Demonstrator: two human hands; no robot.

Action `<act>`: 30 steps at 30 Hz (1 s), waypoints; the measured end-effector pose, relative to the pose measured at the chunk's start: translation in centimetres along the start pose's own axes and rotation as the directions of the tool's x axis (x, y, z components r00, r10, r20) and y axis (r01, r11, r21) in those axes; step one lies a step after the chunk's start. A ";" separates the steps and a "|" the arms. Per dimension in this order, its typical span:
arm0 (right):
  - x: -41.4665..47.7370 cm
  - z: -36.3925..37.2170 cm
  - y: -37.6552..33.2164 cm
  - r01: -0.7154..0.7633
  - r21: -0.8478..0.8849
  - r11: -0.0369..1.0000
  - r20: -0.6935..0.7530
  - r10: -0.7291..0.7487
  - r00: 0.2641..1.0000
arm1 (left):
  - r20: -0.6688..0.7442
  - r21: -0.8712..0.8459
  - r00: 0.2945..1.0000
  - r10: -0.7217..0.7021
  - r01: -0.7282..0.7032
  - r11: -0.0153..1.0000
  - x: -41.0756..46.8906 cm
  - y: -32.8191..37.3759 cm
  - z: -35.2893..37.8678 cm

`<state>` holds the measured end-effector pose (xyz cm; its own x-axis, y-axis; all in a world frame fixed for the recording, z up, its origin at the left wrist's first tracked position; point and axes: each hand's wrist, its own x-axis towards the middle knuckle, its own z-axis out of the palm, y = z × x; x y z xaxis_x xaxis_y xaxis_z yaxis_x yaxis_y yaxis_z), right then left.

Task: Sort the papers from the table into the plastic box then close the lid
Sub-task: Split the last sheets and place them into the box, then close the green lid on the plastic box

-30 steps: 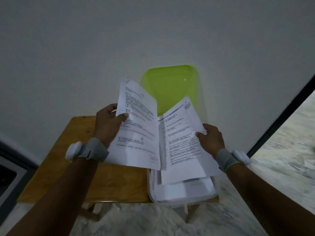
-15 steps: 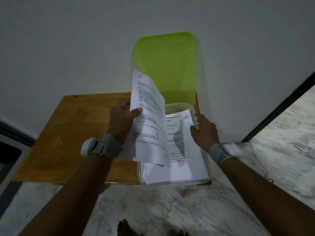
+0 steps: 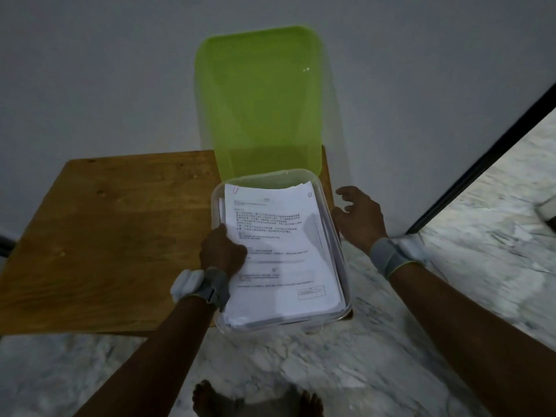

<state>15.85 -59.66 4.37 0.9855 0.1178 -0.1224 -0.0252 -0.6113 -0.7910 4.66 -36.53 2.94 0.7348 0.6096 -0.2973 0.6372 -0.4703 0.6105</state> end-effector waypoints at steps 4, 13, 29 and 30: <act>1.5 0.3 -0.6 0.007 -0.023 1.000 0.010 -0.006 1.000 | -0.087 0.196 0.983 0.164 -0.145 0.970 -0.3 1.2 0.0; 9.8 0.6 -6.1 0.041 -0.099 0.994 -0.043 -0.045 0.998 | -0.122 0.062 0.964 0.236 -0.230 0.971 7.9 6.2 -4.9; 16.1 1.9 -10.9 -0.146 0.229 0.962 -0.095 0.172 0.981 | -0.076 -0.240 0.994 0.083 -0.100 0.966 18.3 10.9 -8.0; 15.6 1.5 -10.7 -0.166 0.296 0.941 -0.083 0.198 0.977 | -0.097 -0.268 0.993 0.069 -0.093 0.959 17.6 10.6 -8.2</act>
<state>31.21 -50.09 10.04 0.9714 -0.0707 -0.2265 -0.2366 -0.3633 -0.9012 22.45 -25.58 10.18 0.7510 0.6348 -0.1819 0.4807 -0.3367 0.8097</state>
